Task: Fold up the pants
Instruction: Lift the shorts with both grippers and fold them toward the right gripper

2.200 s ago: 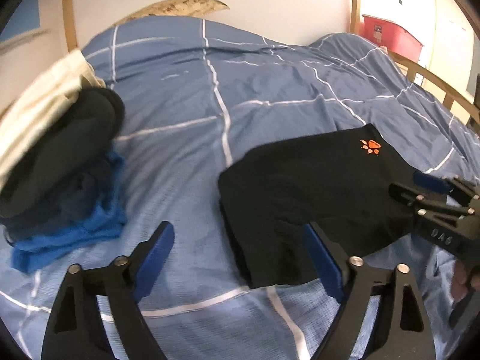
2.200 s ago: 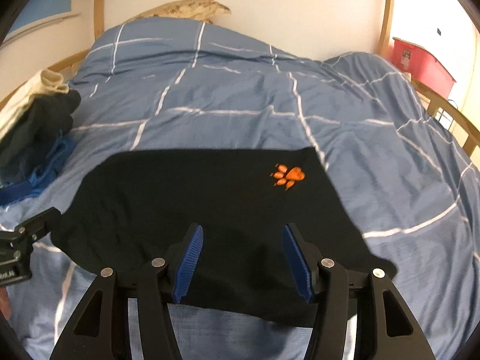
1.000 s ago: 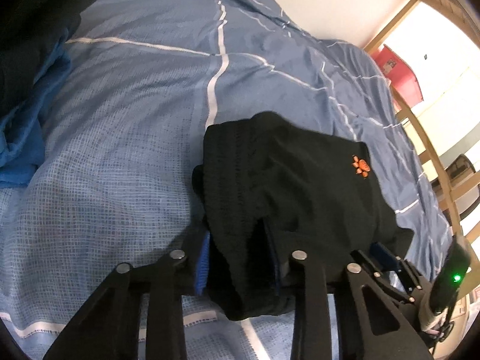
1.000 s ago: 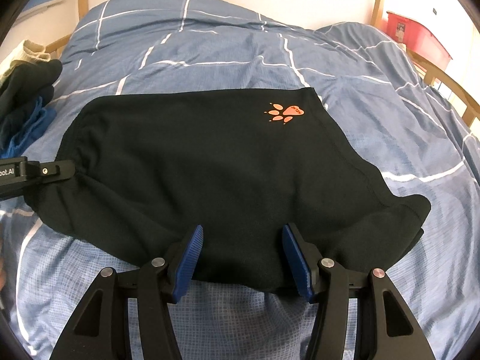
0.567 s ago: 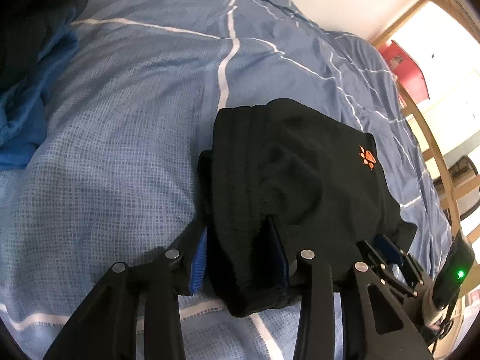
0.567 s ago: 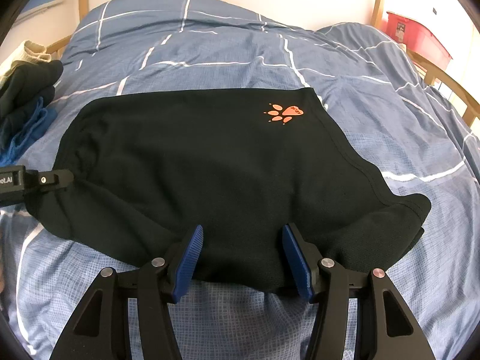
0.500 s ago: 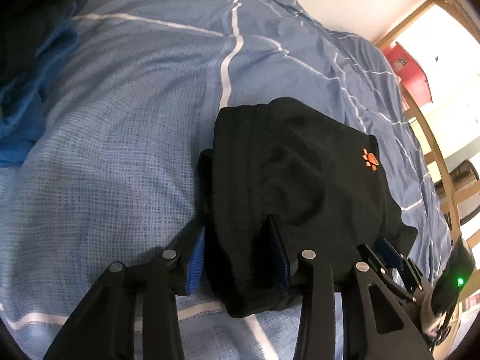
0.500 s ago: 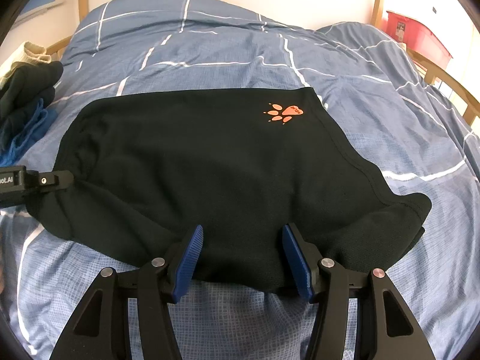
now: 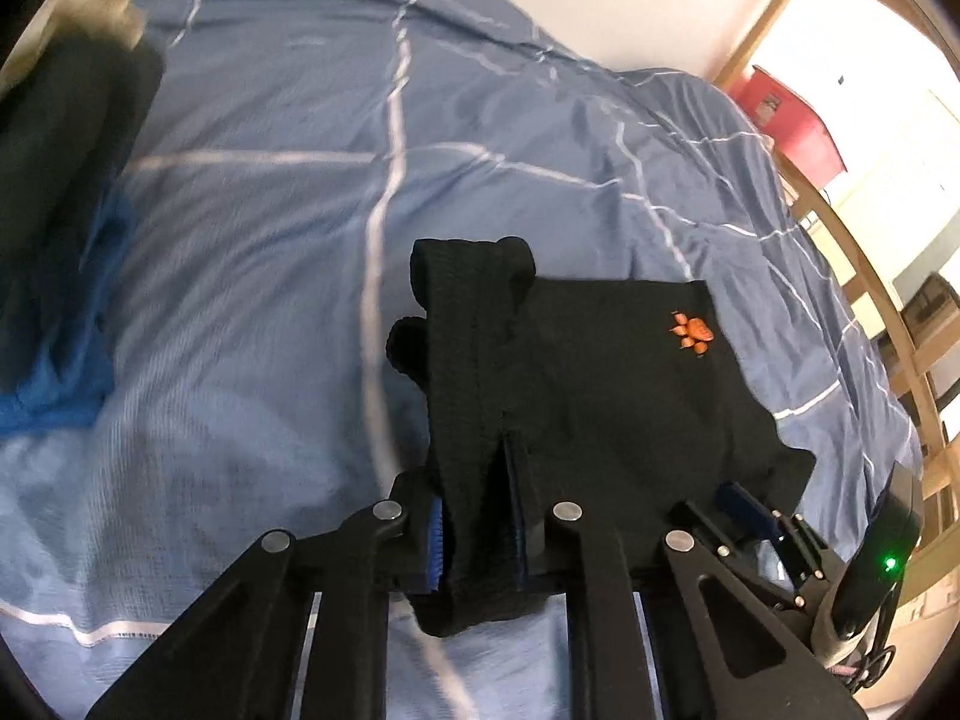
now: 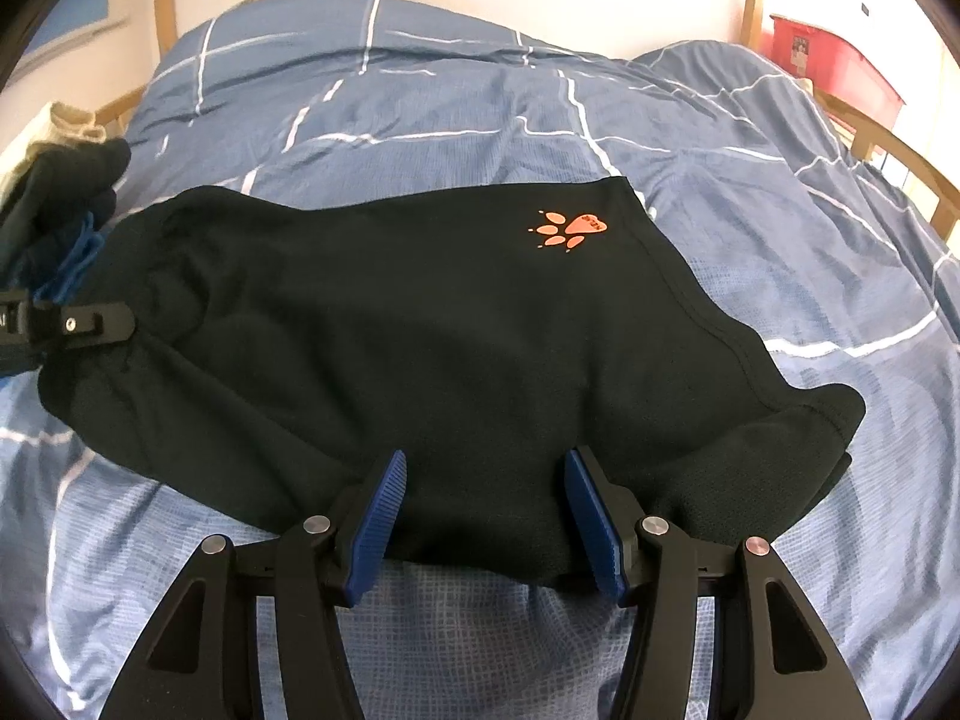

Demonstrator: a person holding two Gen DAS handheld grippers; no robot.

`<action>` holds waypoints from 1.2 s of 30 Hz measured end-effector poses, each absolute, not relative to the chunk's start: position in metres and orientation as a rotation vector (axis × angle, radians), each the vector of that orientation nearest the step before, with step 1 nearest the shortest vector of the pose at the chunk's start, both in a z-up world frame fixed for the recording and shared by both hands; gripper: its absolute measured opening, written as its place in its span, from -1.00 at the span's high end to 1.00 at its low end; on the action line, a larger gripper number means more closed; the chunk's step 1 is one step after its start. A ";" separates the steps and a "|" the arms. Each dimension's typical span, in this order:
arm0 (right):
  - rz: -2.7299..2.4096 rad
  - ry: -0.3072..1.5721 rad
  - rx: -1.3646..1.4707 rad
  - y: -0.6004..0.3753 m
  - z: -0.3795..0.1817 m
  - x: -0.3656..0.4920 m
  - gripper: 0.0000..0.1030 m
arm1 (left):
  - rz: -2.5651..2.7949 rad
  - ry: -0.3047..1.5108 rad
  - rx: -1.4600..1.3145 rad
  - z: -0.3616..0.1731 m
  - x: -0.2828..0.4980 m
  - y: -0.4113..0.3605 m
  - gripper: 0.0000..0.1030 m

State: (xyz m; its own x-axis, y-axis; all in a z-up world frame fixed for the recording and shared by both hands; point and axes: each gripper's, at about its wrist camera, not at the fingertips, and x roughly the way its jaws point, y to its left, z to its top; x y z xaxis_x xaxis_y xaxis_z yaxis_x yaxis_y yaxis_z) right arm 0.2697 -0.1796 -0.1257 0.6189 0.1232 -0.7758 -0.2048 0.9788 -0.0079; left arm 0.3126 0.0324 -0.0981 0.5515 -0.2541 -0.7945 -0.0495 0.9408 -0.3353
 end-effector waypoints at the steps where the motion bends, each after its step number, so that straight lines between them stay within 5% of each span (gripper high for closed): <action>1: 0.194 0.881 -0.089 -0.181 -0.124 0.270 -0.09 | -0.127 0.977 -0.328 -0.092 0.315 0.027 0.68; 19: 0.118 0.727 0.086 -0.267 -0.077 0.292 -0.09 | -0.314 0.994 -0.130 -0.068 0.382 -0.138 0.66; 21: 0.106 0.735 0.137 -0.279 -0.080 0.293 -0.09 | -0.355 1.009 -0.140 -0.072 0.389 -0.151 0.54; 25: 0.060 0.754 0.185 -0.297 -0.086 0.298 -0.09 | -0.416 0.963 -0.182 -0.062 0.381 -0.156 -0.04; 36: 0.065 0.706 0.106 -0.292 -0.070 0.286 -0.08 | -0.250 0.809 -0.023 -0.086 0.303 -0.121 -0.05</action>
